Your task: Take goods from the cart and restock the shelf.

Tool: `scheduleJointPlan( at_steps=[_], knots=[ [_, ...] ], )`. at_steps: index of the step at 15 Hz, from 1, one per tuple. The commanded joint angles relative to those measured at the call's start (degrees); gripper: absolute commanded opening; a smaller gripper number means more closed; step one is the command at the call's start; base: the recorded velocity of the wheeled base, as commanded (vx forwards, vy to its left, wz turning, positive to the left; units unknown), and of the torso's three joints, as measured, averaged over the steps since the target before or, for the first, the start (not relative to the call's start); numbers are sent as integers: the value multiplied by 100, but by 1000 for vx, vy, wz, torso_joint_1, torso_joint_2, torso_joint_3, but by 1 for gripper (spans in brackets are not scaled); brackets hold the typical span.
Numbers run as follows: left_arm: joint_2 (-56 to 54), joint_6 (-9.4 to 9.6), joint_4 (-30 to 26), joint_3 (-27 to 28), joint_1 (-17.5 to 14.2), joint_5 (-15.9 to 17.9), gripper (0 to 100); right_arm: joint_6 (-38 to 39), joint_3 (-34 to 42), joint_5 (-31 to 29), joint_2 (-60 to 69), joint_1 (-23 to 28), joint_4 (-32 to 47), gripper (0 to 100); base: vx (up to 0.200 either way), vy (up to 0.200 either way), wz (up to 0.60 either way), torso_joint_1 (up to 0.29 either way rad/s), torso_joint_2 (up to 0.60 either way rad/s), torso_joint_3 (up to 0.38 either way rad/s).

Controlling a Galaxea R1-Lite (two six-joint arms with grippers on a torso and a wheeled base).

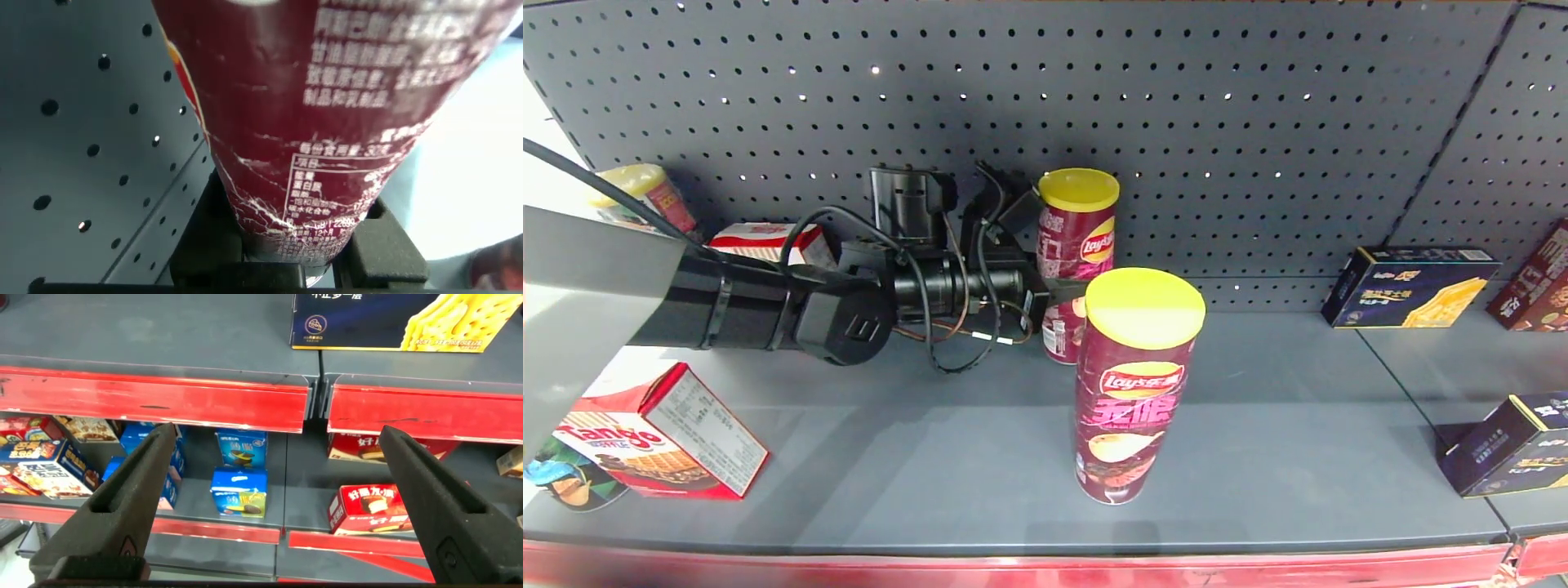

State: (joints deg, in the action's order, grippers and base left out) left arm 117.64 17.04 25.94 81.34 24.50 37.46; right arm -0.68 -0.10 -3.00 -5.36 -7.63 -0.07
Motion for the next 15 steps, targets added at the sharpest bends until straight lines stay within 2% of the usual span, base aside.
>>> scheduleJointPlan(
  at_steps=[1, 5, 6, 9, 11, 14, 15],
  knots=[
    [101, 1, 104, -30, 2, -2, 0, -2, 1, 1, -9, -2, -1, 100, 0, 0, 0, 0, 0, 0],
    [101, 10, 148, -100, 2, -28, 0, -2, 1, 1, -9, -2, -1, 100, 0, 0, 0, 0, 0, 0],
    [101, 10, 210, -118, 2, -72, 100, -2, 1, 1, -9, -2, -1, 100, 0, 0, 0, 0, 0, 0],
    [84, 1, 253, -197, 72, -459, 100, -2, 1, 1, -9, -2, -1, 100, 0, 0, 0, 0, 0, 0],
    [-127, 1, 526, -522, 37, -521, 100, -2, 1, 1, -9, -2, -1, 100, 0, 0, 0, 0, 0, 0],
    [-584, 1, 816, -1296, -68, -538, 100, -2, 1, 1, -9, -2, -1, 100, 0, 0, 0, 0, 0, 0],
    [-584, 1, 816, -1296, -68, -538, 100, -2, 1, 1, -9, -2, -1, 100, 0, 0, 0, 0, 0, 0]
  ],
)
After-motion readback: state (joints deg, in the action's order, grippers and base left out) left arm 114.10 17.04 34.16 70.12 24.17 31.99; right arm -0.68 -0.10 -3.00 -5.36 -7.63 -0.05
